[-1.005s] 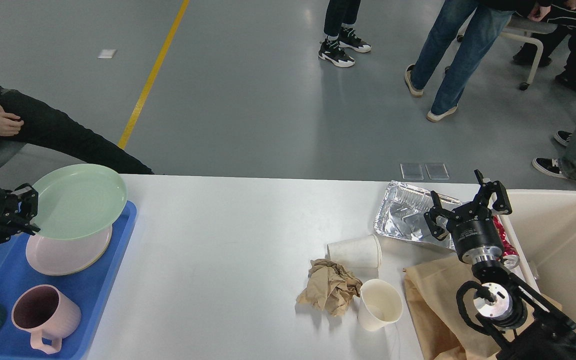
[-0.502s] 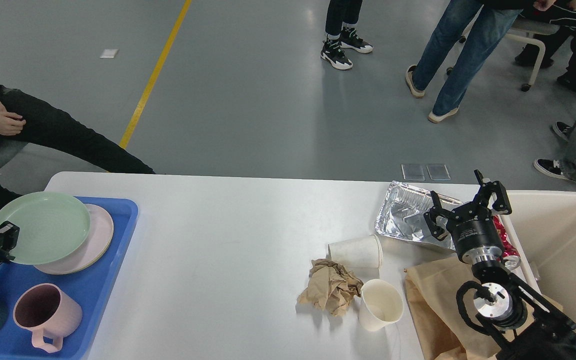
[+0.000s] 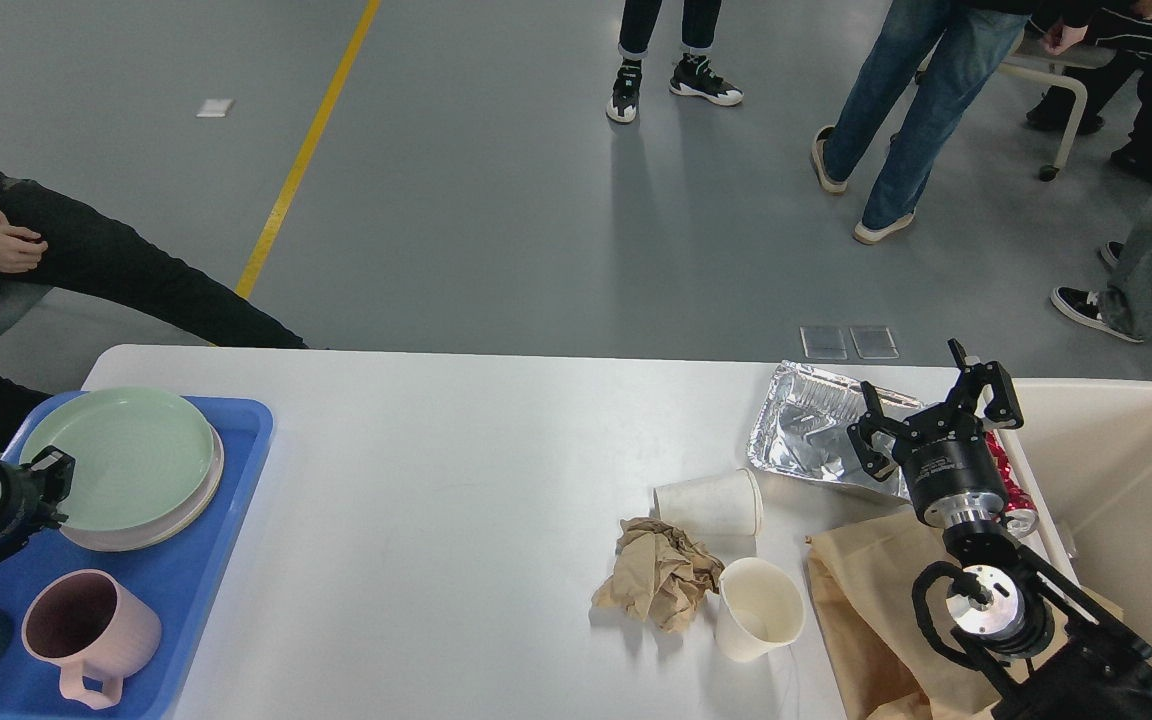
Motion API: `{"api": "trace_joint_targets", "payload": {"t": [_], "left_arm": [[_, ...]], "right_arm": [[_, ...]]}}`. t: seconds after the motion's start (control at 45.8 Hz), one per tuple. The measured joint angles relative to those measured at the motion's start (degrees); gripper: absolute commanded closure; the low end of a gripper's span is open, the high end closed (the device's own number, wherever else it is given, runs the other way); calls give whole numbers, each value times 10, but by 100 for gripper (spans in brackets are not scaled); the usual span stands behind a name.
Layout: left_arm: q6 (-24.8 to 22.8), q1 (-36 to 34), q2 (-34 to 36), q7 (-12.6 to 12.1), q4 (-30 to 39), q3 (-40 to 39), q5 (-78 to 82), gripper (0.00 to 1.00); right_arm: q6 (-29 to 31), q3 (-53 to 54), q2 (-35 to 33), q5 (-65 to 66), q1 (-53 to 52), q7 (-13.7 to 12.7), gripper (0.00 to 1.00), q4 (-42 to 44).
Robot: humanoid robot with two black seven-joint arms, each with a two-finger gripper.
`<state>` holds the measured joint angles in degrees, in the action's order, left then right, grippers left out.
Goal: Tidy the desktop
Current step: 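Open the left gripper and withdraw it from the green plate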
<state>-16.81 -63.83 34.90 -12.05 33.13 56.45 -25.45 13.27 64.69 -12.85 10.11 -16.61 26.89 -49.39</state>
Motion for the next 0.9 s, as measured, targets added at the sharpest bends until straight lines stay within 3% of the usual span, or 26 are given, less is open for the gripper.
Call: {"api": "trace_joint_targets", "payload": {"t": [0.153, 0.328, 0.437, 0.48, 0.524, 0.612, 0.786, 0.83, 0.852, 0.895], "left_arm": [[0, 1, -2, 4, 1, 0, 1, 27], [1, 3, -2, 1, 2, 1, 1, 12], [0, 3, -2, 1, 2, 1, 1, 12], [1, 3, -1, 3, 3, 1, 1, 15], [5, 2, -1, 6, 3, 1, 1, 30], [11, 0, -1, 8, 3, 0, 1, 99], [-14, -2, 5, 7, 12, -1, -1, 100], [-16, -2, 6, 8, 13, -1, -2, 93], [-16, -2, 7, 9, 14, -1, -2, 80], [-16, -2, 7, 10, 14, -1, -3, 40]], "right_arm": [[0, 0, 0, 0, 0, 0, 0, 0], [0, 0, 0, 0, 0, 0, 0, 0], [0, 0, 0, 0, 0, 0, 0, 0], [0, 0, 0, 0, 0, 0, 0, 0], [0, 0, 0, 0, 0, 0, 0, 0], [0, 0, 0, 0, 0, 0, 0, 0], [0, 0, 0, 0, 0, 0, 0, 0], [0, 0, 0, 0, 0, 0, 0, 0], [0, 0, 0, 0, 0, 0, 0, 0], [0, 0, 0, 0, 0, 0, 0, 0]]}}
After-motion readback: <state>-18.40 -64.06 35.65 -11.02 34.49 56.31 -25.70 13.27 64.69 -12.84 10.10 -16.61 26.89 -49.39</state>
